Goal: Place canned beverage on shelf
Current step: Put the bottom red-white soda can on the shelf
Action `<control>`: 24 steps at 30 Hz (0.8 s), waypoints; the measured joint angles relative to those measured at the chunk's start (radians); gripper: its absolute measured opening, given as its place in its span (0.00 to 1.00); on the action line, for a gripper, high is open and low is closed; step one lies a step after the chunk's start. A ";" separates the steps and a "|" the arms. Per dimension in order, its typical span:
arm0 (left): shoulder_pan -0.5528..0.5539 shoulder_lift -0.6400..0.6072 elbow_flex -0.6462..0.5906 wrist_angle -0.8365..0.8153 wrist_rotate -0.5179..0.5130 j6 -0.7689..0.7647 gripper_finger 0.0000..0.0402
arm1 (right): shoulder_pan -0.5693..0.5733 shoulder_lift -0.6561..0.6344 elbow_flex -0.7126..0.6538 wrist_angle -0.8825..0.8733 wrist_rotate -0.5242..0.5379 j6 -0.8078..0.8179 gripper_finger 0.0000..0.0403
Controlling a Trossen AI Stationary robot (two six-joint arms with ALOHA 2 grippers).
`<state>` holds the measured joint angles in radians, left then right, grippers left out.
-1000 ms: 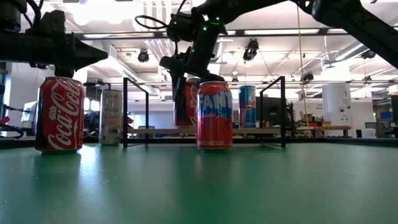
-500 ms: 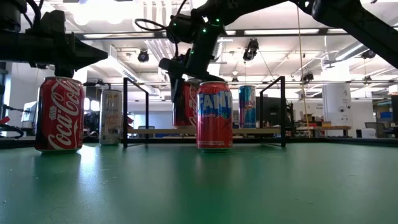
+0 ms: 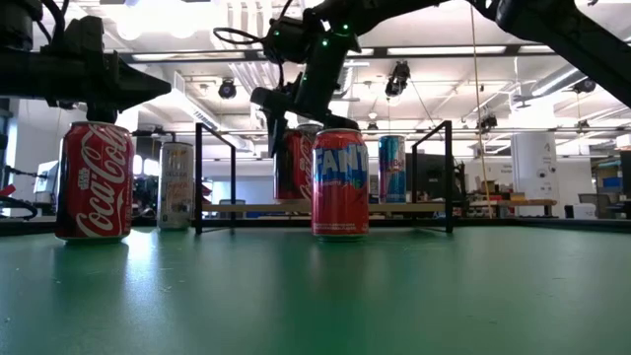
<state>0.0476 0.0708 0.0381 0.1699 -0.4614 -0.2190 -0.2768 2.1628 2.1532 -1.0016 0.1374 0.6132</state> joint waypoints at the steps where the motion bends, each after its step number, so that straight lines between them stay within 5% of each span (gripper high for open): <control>1: 0.000 0.000 0.000 0.000 0.000 0.000 0.00 | 0.000 -0.003 0.000 -0.001 0.003 0.015 0.99; 24: 0.000 0.000 0.000 0.000 0.000 0.000 0.00 | 0.008 -0.007 0.001 -0.011 0.048 0.207 0.96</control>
<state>0.0477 0.0705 0.0380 0.1700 -0.4611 -0.2188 -0.2683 2.1563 2.1540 -1.0122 0.1851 0.8197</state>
